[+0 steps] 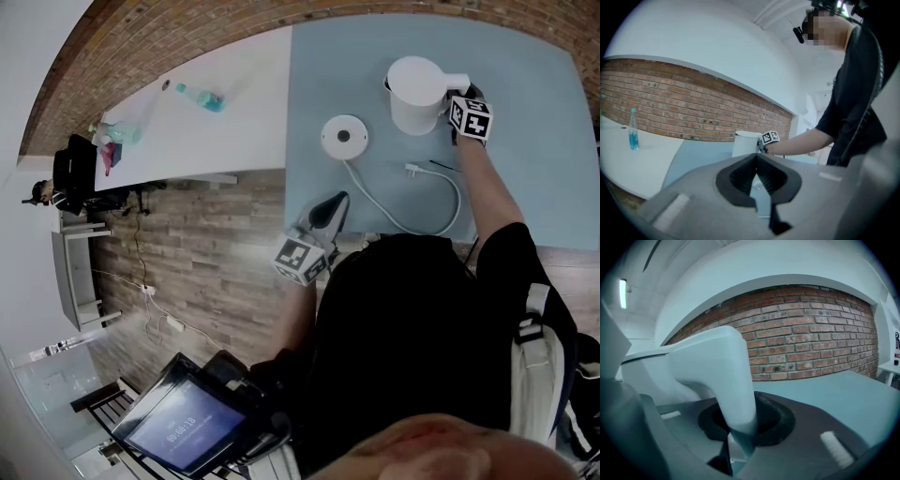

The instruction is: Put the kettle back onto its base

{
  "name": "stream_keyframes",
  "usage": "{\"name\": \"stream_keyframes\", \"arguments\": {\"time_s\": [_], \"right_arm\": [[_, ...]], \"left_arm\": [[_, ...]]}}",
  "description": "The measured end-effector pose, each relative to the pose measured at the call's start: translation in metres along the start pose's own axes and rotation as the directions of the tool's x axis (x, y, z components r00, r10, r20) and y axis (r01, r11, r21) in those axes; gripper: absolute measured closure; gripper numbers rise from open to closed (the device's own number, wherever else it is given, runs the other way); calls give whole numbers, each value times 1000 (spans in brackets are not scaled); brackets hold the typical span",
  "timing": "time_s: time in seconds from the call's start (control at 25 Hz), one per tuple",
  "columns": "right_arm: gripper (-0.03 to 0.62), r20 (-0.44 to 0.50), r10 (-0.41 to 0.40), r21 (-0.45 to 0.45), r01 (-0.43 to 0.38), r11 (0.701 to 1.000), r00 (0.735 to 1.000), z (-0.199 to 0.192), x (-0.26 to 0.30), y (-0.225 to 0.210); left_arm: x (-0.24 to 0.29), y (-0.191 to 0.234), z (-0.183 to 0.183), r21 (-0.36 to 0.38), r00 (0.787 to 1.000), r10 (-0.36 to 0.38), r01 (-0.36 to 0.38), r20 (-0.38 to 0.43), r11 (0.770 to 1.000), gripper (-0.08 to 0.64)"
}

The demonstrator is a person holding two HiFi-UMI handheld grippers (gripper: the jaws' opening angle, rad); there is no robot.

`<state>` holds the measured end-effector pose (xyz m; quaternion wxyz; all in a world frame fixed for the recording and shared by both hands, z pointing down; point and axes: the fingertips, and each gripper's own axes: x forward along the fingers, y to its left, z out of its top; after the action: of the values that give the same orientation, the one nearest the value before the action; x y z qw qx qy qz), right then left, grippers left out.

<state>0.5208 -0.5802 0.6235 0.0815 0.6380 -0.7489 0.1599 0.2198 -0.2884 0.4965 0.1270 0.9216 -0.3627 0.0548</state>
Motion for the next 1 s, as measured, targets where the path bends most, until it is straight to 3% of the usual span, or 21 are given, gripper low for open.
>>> {"name": "stream_keyframes", "arguments": {"time_s": [0.32,1.0], "right_arm": [[509,43,43,58,-45,997,998,8,-12,13],[505,109,147,28,-151,988,983,59,-49,58]], "left_arm": [[-5,1,-1,-9,1000,-6,6,-4,1000,557],[9,-8,5,-11,994,-97,98,54,995,557]]}}
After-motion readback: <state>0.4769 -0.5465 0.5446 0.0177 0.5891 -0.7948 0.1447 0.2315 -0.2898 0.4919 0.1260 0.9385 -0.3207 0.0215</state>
